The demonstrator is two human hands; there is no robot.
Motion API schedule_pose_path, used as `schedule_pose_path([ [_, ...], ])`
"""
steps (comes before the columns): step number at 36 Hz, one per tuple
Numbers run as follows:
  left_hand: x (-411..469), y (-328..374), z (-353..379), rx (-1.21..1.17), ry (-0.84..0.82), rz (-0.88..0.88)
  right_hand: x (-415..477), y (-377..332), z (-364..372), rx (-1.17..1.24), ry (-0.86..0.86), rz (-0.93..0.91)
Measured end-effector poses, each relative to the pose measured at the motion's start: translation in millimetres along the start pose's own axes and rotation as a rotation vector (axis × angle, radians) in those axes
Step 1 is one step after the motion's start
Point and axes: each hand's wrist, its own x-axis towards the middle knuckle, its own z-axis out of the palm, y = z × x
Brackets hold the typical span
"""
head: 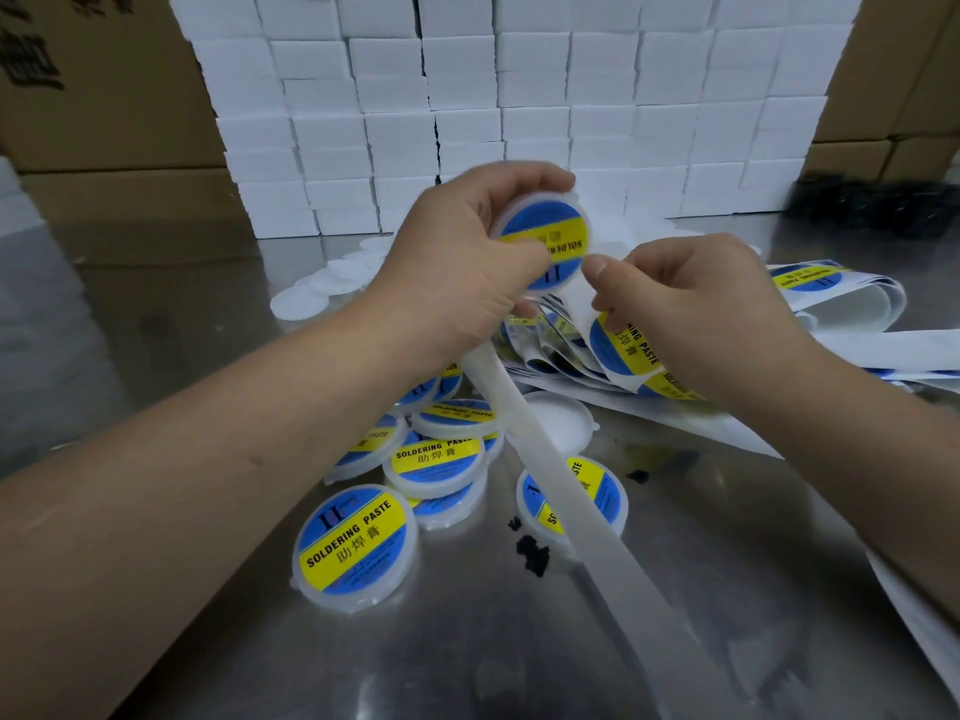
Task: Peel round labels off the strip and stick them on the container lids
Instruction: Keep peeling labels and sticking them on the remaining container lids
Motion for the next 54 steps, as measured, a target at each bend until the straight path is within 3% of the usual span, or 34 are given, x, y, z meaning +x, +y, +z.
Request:
schedule_pose_path([
  [4,3,5,-5,-0.065,0.06,-0.014,1,3,-1,-0.01,-0.009,0.011],
  [14,-2,6,4,-0.026,-0.132,-0.057,0,3,-3,-0.078,0.001,-0.091],
  [26,-4,2,2,0.162,-0.188,-0.036,4,5,-3,-0.168,0.028,-0.135],
  [34,-5,2,0,0.39,-0.27,0.105,0,2,-5,-0.079,0.044,-0.098],
  [42,0,5,-4,0.42,-0.292,0.119,0,1,-3,-0.16,0.021,-0.109],
  [46,25,14,-30,0.326,-0.017,0.057,0,5,-5,-0.125,0.06,-0.091],
  [48,38,9,-47,0.553,0.061,-0.046,3,5,-6,-0.135,0.072,-0.089],
  [54,54,-22,-68,0.817,-0.039,-0.442,4,8,-6,-0.18,0.031,-0.088],
])
